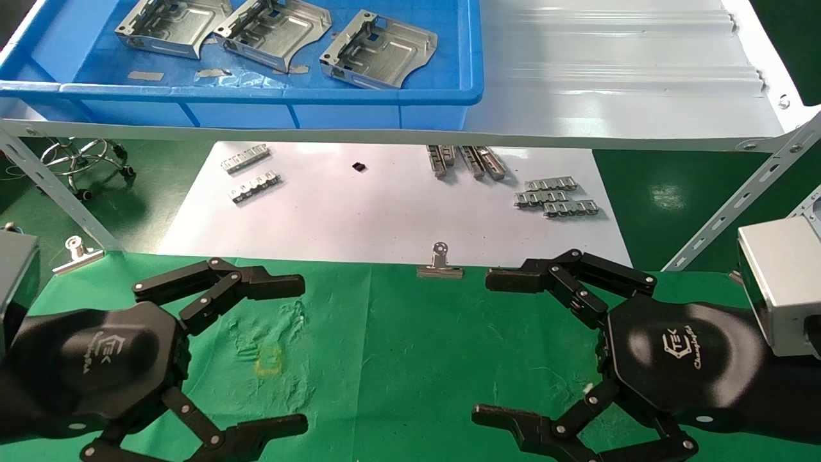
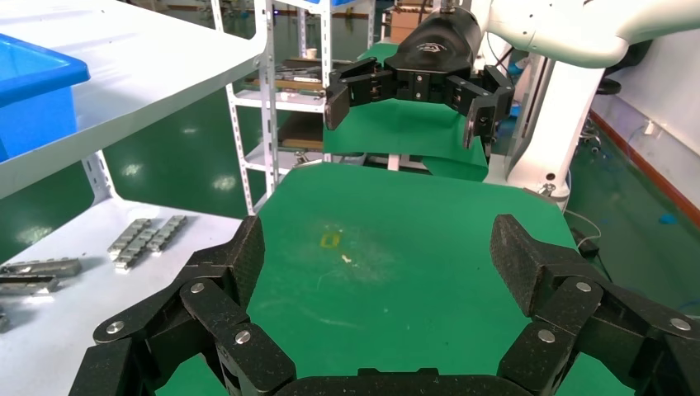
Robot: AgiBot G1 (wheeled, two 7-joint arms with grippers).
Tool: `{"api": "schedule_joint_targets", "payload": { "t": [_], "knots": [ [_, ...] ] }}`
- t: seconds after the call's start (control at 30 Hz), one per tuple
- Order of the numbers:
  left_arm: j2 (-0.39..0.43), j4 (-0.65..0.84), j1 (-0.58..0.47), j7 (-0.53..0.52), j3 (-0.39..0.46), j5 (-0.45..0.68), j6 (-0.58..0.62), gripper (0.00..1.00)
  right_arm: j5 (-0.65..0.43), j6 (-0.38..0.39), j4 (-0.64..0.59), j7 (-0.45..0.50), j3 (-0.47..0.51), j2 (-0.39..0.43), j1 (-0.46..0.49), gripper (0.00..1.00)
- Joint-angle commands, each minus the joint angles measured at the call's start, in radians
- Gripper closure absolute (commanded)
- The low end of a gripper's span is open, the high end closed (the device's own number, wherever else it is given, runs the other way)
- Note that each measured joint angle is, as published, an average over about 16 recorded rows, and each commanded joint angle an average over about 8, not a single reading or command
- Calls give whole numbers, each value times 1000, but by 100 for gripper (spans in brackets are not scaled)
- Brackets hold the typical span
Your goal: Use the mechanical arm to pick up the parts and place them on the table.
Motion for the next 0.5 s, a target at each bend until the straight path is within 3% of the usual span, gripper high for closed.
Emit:
{"api": "schedule_joint_targets", "payload": {
  "t": [0.03, 0.37, 0.5],
  "knots": [
    [0, 0, 0, 0, 0, 0, 0, 0, 0, 0, 0, 0, 0, 0, 0, 0],
    [0, 0, 0, 0, 0, 0, 0, 0, 0, 0, 0, 0, 0, 0, 0, 3],
    [0, 0, 0, 0, 0, 0, 0, 0, 0, 0, 0, 0, 0, 0, 0, 49]
  ]
}}
